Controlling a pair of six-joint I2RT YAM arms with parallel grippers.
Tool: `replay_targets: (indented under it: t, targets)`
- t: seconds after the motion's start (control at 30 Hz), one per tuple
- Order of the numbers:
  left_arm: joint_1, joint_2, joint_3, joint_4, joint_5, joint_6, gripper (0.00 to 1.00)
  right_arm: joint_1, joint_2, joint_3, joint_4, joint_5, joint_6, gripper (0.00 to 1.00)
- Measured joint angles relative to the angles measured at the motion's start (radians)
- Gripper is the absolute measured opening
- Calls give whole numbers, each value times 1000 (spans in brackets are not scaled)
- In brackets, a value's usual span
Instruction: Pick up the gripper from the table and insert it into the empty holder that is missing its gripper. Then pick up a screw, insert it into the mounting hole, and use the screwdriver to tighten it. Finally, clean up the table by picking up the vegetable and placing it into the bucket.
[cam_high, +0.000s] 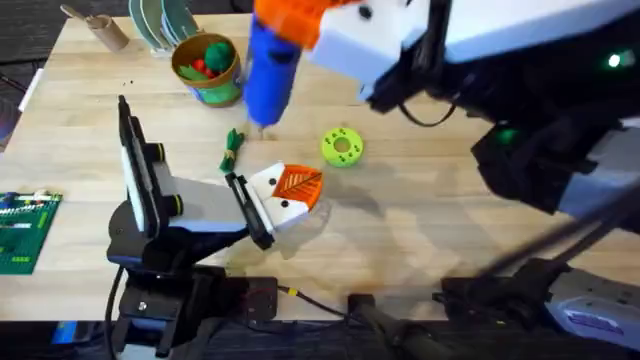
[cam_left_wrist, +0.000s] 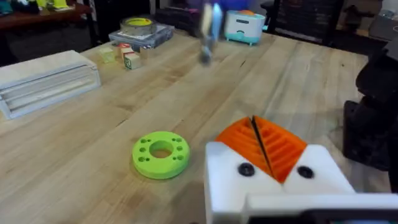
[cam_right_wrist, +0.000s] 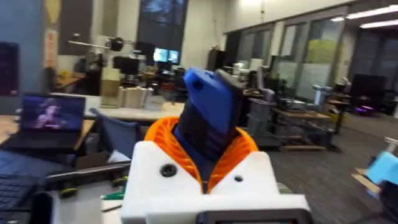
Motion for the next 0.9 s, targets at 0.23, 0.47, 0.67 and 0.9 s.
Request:
replay_targets:
  t: [0.23, 0.47, 0.67, 0.9]
  targets:
    - [0, 0, 0, 0, 0, 0, 3, -139, 1, 32, -353, 48, -273, 31]
    - [0, 0, 0, 0, 0, 0, 3, -252, 45, 40, -742, 301, -817, 31]
    - [0, 0, 0, 0, 0, 0, 3, -265, 133, 41, -867, 559, -1273, 31]
    - [0, 0, 0, 0, 0, 0, 3, -267, 296, 42, -892, 656, -1472, 31]
